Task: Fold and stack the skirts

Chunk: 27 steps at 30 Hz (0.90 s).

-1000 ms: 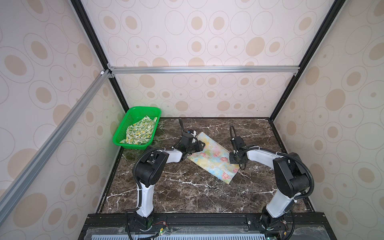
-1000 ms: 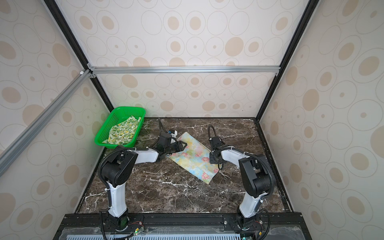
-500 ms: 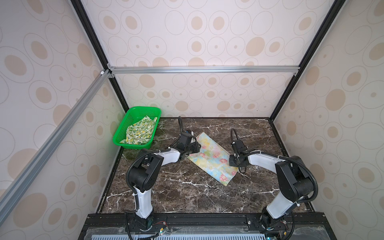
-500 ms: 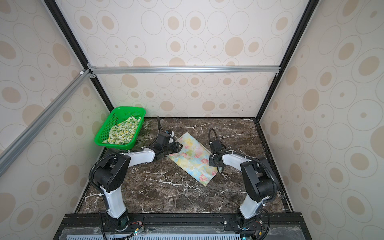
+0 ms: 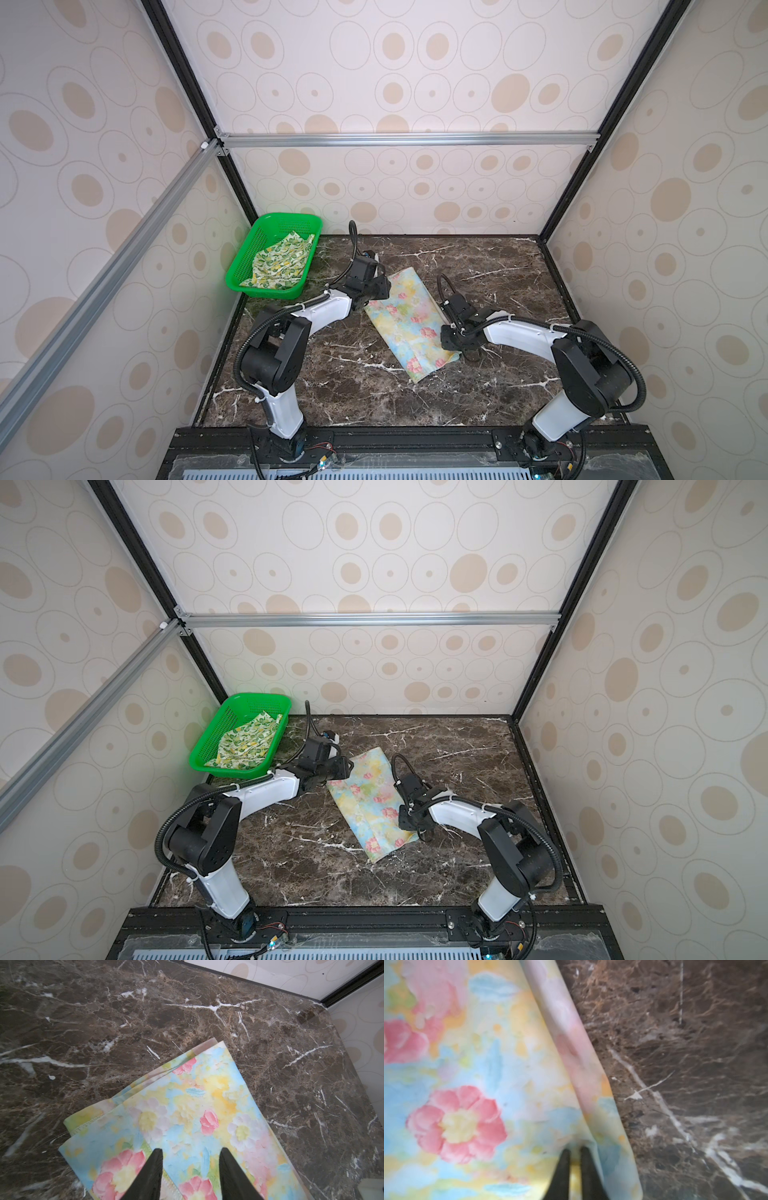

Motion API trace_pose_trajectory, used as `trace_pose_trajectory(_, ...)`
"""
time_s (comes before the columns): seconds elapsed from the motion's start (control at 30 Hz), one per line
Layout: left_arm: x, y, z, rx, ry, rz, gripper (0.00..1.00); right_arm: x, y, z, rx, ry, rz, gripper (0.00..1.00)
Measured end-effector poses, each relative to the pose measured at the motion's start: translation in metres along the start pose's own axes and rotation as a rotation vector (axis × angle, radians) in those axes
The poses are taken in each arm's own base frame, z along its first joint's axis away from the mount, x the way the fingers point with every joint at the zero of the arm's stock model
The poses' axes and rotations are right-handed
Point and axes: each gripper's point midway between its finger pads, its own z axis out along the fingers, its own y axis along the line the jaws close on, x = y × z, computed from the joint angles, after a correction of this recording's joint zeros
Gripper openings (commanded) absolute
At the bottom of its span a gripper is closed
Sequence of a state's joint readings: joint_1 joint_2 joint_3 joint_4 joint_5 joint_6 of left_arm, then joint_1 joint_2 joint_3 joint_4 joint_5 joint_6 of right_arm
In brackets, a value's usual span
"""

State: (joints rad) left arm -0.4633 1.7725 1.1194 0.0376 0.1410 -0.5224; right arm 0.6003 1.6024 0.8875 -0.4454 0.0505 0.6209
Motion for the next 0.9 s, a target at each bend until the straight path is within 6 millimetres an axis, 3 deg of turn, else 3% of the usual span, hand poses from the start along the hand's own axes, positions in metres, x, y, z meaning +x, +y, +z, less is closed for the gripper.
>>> trace_pose_trajectory(0.2,0.013,-0.017,0.001,0.053,0.033,0.02,0.52,-0.018,-0.004,-0.022,-0.043,-0.029,-0.005,0.42)
trace_pose_trajectory(0.43,0.048,-0.016,0.004,0.078,0.101,-0.025,0.52,-0.018,-0.012,-0.017,-0.071,0.013,0.007,0.43)
trace_pose_trajectory(0.57,0.049,-0.017,0.005,0.08,0.102,-0.037,0.53,-0.014,-0.01,-0.008,-0.094,0.053,0.003,0.41)
trace_pose_trajectory(0.63,0.049,-0.017,0.005,0.083,0.098,-0.038,0.53,-0.01,-0.008,-0.004,-0.108,0.074,0.0,0.37)
trace_pose_trajectory(0.83,0.048,-0.017,0.005,0.083,0.096,-0.04,0.52,-0.003,-0.006,0.007,-0.116,0.119,-0.013,0.03)
trace_pose_trajectory(0.9,0.048,-0.017,0.005,0.083,0.095,-0.04,0.53,-0.005,-0.005,0.004,-0.115,0.12,-0.019,0.0)
